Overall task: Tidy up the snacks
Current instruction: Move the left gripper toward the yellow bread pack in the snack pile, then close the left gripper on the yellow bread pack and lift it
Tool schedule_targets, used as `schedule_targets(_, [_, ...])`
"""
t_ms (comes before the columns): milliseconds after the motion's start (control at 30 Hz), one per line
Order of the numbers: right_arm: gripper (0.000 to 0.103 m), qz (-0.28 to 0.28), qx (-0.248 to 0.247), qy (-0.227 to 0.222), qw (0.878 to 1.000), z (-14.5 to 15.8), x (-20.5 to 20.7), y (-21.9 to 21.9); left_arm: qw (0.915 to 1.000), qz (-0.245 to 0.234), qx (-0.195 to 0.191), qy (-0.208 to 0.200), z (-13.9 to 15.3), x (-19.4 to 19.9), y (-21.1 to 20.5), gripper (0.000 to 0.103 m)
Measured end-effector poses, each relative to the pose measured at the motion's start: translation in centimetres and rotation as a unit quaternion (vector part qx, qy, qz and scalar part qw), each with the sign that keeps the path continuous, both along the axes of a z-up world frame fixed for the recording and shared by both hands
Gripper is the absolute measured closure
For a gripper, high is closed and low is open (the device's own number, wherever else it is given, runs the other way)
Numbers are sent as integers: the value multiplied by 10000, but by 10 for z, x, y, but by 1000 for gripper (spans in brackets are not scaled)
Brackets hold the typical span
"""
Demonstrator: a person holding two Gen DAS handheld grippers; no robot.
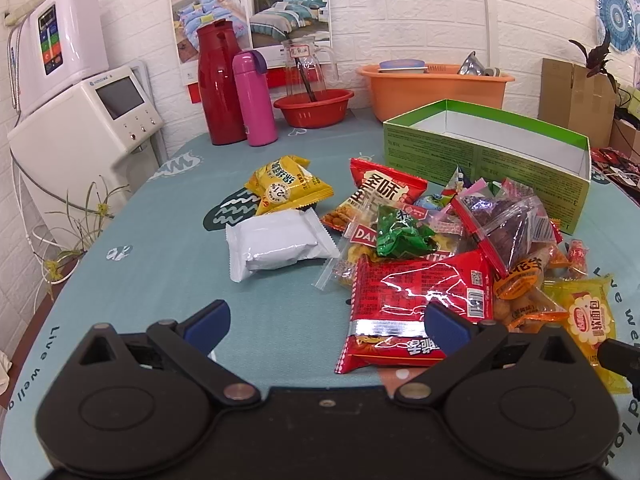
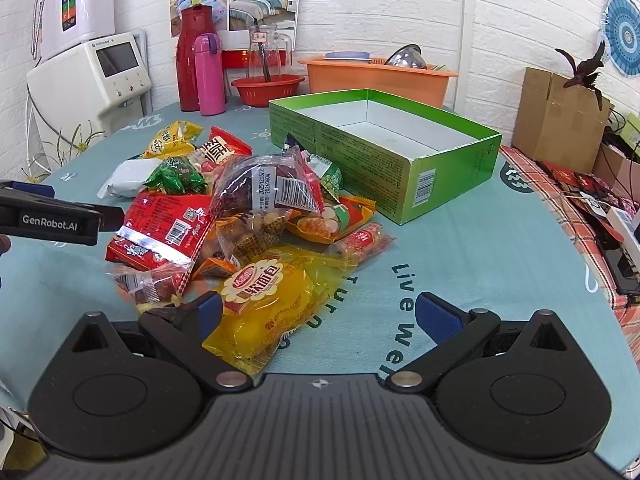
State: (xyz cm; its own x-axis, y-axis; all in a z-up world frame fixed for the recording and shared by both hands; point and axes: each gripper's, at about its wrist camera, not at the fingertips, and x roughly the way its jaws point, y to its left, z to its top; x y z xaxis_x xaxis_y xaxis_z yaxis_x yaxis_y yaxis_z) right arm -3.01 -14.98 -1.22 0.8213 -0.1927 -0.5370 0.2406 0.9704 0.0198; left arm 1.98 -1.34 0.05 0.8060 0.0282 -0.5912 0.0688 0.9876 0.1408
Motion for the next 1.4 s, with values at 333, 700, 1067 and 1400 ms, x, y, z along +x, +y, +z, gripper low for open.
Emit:
schedule_targets(333, [0, -2, -13, -3, 10000, 0, 1, 0, 10000, -44, 2, 7, -1, 2, 0, 0])
schedule_targets(700, [0, 52, 128, -726, 9973, 6, 2, -14, 9990, -273, -347, 101, 1, 14, 23, 0])
schedule_targets(1067, [0, 476, 112, -368, 9981, 8, 27, -12, 9965, -569, -611, 60, 17, 23, 29, 0])
schedule_targets(1400, [0, 853, 485, -106, 9951, -3, 2, -15, 9731, -1974, -996, 649, 13, -4, 2, 6])
